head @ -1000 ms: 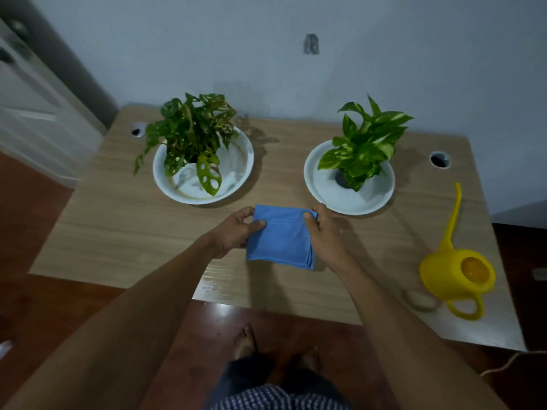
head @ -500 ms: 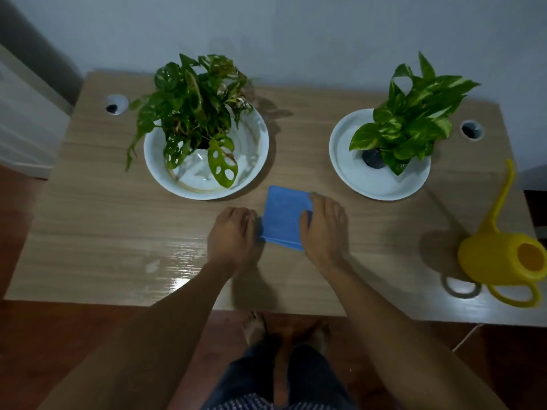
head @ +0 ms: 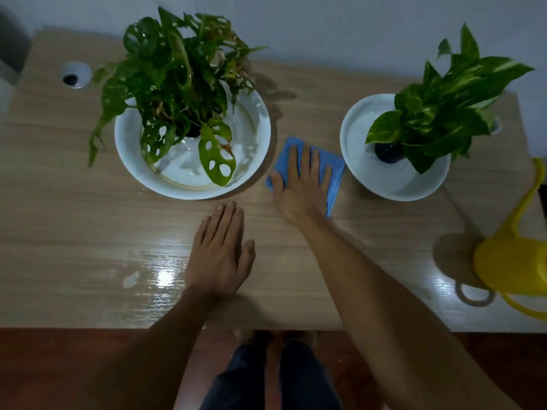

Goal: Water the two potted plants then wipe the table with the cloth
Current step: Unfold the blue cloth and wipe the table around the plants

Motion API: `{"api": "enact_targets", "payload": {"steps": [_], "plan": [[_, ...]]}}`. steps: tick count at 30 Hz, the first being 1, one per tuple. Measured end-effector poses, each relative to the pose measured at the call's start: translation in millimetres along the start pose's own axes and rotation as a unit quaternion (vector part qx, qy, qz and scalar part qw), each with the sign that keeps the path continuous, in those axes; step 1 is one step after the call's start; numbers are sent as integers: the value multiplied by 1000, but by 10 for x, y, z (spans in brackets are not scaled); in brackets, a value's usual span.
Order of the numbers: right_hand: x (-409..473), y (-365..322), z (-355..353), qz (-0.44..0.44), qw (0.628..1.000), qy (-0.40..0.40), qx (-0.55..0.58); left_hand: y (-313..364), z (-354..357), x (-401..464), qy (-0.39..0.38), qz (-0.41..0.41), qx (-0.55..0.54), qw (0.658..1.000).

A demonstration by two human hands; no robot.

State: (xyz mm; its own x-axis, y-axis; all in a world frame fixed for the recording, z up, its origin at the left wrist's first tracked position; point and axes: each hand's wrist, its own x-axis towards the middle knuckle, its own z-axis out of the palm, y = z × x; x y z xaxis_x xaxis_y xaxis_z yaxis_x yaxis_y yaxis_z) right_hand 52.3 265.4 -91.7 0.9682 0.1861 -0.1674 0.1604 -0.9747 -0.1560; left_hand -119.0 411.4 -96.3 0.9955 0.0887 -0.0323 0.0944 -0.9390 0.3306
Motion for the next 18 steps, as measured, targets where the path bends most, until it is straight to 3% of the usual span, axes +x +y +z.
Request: {"api": "enact_targets", "payload": {"steps": [8,16,18], "plan": [[1054,20,-175,2,1000,-26,14,-1,27,-21,25,-7,4,1000],[-171,-18,18,-49,998,-23,26,19,-21,-13,14,-7,11,1000],[-108,23,13,-52,998,-30,28,19,-14,-7,14,-7,11,1000]]}}
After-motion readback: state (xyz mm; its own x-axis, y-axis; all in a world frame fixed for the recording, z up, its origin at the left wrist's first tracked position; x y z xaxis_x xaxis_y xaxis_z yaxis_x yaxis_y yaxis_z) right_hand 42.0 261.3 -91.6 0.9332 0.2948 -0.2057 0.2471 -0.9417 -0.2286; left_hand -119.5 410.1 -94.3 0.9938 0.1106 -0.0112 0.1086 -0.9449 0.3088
